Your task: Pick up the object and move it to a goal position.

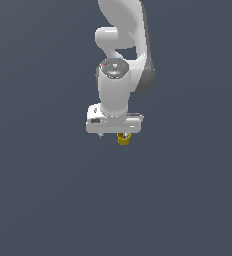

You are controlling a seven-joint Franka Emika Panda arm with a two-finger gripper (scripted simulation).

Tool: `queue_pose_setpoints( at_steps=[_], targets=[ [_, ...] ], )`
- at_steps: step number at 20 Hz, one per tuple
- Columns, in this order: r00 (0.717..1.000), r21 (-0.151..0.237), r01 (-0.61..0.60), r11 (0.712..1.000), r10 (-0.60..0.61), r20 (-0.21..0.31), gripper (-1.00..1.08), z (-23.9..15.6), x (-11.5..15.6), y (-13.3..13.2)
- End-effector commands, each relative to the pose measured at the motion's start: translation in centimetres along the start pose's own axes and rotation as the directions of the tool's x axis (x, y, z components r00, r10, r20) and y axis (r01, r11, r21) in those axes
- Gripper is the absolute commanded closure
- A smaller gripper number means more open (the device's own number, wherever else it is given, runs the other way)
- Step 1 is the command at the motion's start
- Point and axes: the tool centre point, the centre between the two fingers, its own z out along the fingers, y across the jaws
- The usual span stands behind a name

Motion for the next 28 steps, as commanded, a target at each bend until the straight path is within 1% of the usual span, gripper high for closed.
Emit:
queue_pose_setpoints(
  at_steps=[1, 6, 13, 18, 23, 28],
  targets=[
    [1.000, 0.002, 0.000, 1.000, 0.000, 0.000, -0.92, 0.5, -0.4, -0.4],
    [1.000, 0.008, -0.001, 1.000, 0.001, -0.002, -0.92, 2.2, -1.8, -1.7],
    [1.000, 0.019, -0.004, 1.000, 0.004, -0.006, -0.92, 5.2, -5.0, -4.0],
    [1.000, 0.024, -0.005, 1.000, 0.005, -0.007, -0.92, 6.6, -6.7, -5.0],
    [1.000, 0.026, -0.006, 1.000, 0.006, -0.008, -0.92, 7.2, -7.6, -5.5],
    [1.000, 0.027, -0.006, 1.000, 0.006, -0.007, -0.92, 7.3, -7.6, -5.5]
  ],
)
